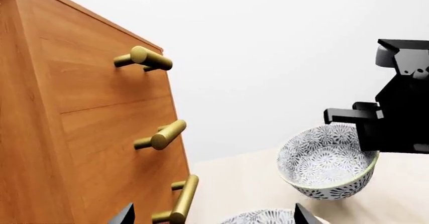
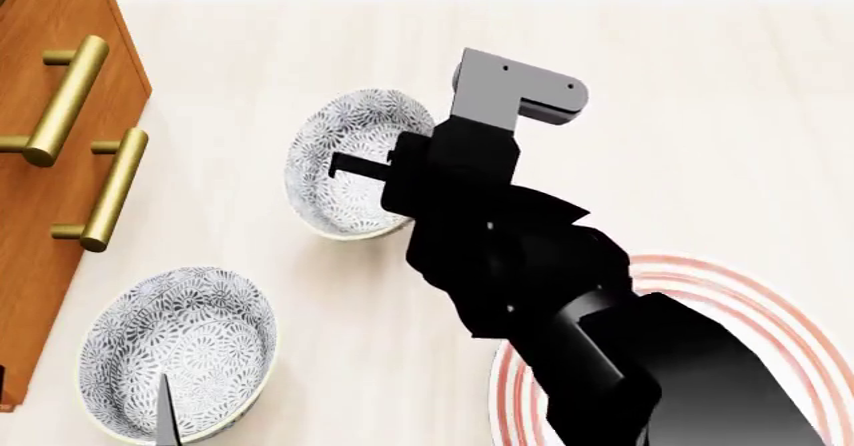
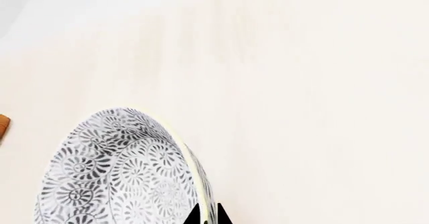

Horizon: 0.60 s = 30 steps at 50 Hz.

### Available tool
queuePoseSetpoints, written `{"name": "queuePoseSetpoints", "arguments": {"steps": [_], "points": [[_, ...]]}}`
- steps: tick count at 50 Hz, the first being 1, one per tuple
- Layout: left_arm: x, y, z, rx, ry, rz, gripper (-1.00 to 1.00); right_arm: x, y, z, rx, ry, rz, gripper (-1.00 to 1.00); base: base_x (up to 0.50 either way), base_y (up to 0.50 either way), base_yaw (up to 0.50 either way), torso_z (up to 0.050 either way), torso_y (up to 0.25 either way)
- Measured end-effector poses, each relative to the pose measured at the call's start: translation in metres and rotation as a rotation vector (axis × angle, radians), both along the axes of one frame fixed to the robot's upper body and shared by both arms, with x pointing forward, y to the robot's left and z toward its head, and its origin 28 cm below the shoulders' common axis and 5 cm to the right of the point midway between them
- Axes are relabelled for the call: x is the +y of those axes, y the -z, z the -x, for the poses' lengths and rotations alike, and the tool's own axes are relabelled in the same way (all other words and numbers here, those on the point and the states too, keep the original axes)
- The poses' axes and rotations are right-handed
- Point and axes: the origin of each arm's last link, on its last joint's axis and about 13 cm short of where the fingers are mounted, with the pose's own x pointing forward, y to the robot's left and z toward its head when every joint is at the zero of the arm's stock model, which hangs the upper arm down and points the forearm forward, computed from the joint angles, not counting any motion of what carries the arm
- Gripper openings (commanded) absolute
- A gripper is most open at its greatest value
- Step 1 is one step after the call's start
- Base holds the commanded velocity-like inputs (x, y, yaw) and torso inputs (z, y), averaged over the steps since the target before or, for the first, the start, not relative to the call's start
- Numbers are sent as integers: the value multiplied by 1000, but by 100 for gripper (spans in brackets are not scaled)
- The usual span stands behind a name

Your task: Pick up the bowl and put it in the front on the plate.

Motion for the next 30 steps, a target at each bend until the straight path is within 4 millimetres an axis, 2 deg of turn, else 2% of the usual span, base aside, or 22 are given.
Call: {"name": "queuePoseSetpoints", "arguments": {"steps": [8, 15, 25, 30], "points": [[0, 0, -1, 5, -6, 6, 100, -17, -27, -5, -72, 28, 3, -100, 0, 0, 0, 0, 0], [0, 1, -1, 14, -6, 13, 100, -42, -59, -3, -169, 45, 22, -100, 0, 0, 0, 0, 0], [0, 3, -1, 28, -1, 20, 100, -83, -104, 18, -344, 19, 77, -100, 0, 0, 0, 0, 0], [0, 3, -2, 36, 2, 20, 100, -105, -116, 33, -416, 11, 112, -100, 0, 0, 0, 0, 0]]}}
